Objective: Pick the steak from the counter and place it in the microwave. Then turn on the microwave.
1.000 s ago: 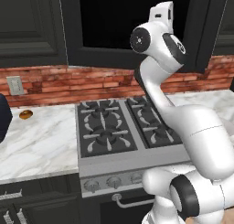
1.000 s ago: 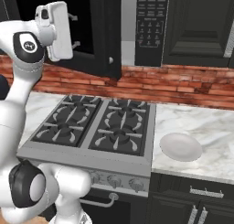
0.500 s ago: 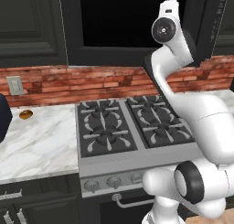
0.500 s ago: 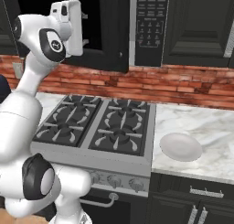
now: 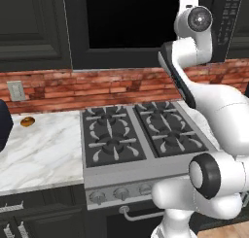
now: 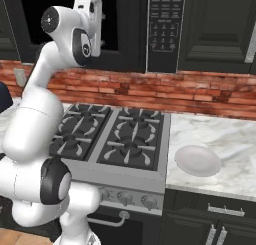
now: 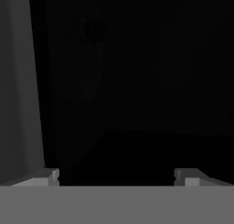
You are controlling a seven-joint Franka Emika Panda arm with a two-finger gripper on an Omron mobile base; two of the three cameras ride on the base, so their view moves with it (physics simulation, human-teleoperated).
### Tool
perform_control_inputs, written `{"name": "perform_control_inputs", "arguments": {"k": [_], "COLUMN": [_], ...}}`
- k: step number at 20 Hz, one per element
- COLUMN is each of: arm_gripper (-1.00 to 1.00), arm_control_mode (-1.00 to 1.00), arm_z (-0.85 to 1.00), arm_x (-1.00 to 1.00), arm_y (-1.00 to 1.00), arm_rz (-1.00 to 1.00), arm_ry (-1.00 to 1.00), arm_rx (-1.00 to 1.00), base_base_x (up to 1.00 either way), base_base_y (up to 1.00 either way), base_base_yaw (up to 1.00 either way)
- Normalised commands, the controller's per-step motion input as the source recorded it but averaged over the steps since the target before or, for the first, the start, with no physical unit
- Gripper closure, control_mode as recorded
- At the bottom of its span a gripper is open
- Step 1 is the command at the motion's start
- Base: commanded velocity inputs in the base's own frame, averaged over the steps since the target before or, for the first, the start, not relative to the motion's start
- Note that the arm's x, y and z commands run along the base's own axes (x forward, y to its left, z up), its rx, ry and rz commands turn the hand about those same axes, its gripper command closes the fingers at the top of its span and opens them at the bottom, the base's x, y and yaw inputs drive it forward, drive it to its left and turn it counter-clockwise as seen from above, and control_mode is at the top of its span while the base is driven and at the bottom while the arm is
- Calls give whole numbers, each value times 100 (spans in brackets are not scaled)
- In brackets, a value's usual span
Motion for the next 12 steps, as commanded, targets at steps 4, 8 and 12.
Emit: {"name": "perform_control_inputs", "arguments": {"k": [4,8,12], "arm_gripper": [-100,-100,-100], "arm_control_mode": [-100,-100,-100], "arm_z": [0,0,-1], "arm_x": [40,40,42], "arm_y": [-13,-7,-5], "arm_rz": [20,19,21], "arm_ry": [9,10,11], "arm_rx": [9,7,7], "base_base_x": [0,0,0], "base_base_y": [0,0,0], "base_base_yaw": [0,0,0]}}
